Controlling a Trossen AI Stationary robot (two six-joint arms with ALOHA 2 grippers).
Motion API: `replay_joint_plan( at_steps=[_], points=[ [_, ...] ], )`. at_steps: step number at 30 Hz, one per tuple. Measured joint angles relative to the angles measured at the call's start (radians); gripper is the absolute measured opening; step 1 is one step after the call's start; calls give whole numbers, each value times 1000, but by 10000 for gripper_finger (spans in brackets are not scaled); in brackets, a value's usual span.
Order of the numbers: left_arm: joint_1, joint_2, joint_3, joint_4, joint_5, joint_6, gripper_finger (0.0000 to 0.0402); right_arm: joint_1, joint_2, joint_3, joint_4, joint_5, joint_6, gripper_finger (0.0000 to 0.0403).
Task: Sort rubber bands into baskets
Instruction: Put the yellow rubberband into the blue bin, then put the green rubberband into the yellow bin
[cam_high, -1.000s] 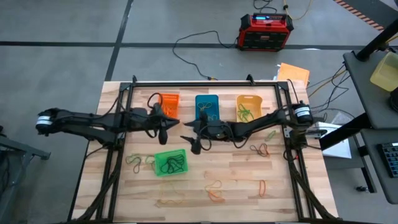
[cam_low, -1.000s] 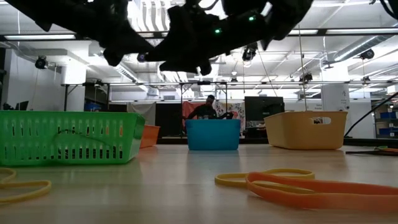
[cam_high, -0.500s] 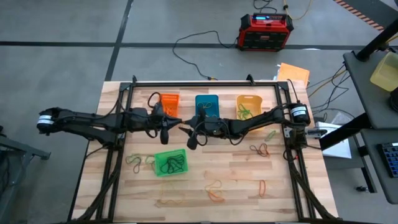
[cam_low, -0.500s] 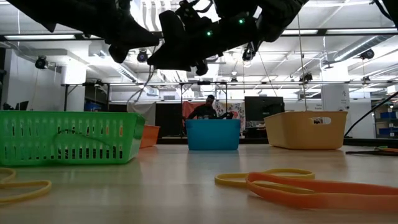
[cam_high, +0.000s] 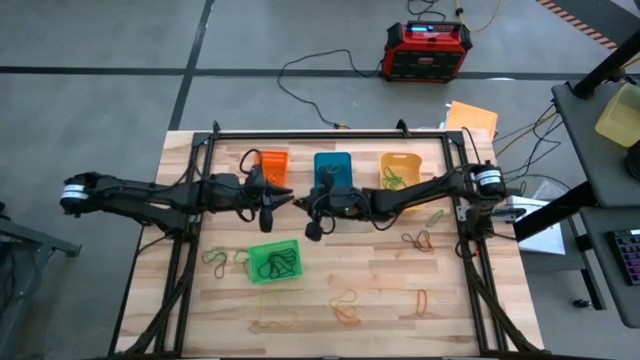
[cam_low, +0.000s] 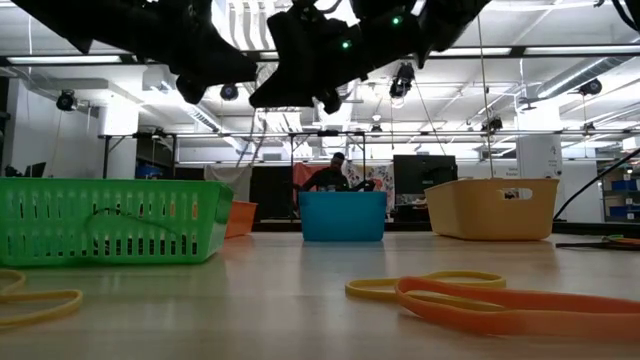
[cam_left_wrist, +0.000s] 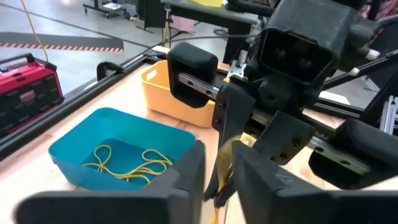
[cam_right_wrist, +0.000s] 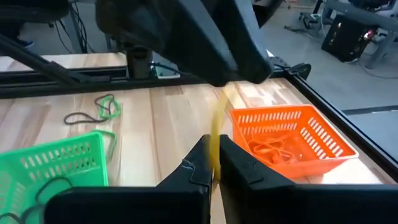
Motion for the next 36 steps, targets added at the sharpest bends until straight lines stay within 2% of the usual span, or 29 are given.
replay_joint_plan(
  at_steps=[4, 8, 12, 15, 21, 24, 27, 32, 36],
  points=[
    [0, -21, 0, -2, -3, 16, 124, 0, -34, 0, -66, 4, -1, 9],
    [0, -54, 0, -9, -3, 44, 174, -5, -91, 6, -188, 122, -27, 9],
    [0, -85, 0, -32, -2, 41, 201, -26, -131, 20, -340, 267, -53, 9],
    [0, -94, 0, -55, -2, 32, 205, -63, -143, 21, -423, 312, -47, 9],
    [0, -78, 0, -64, -2, 0, 201, -165, -116, 19, -484, 312, 59, 10],
    [0, -66, 0, -64, -2, -26, 201, -201, -111, 17, -516, 239, 108, 24],
    [0, -52, 0, -65, -1, -38, 201, -222, -111, 18, -512, 152, 152, 56],
    [0, -38, 0, -67, -2, -39, 201, -231, -118, 18, -526, 149, 208, 123],
    [0, -43, 0, -110, 4, -48, 201, -205, -143, 18, -524, 120, 221, 162]
  ],
)
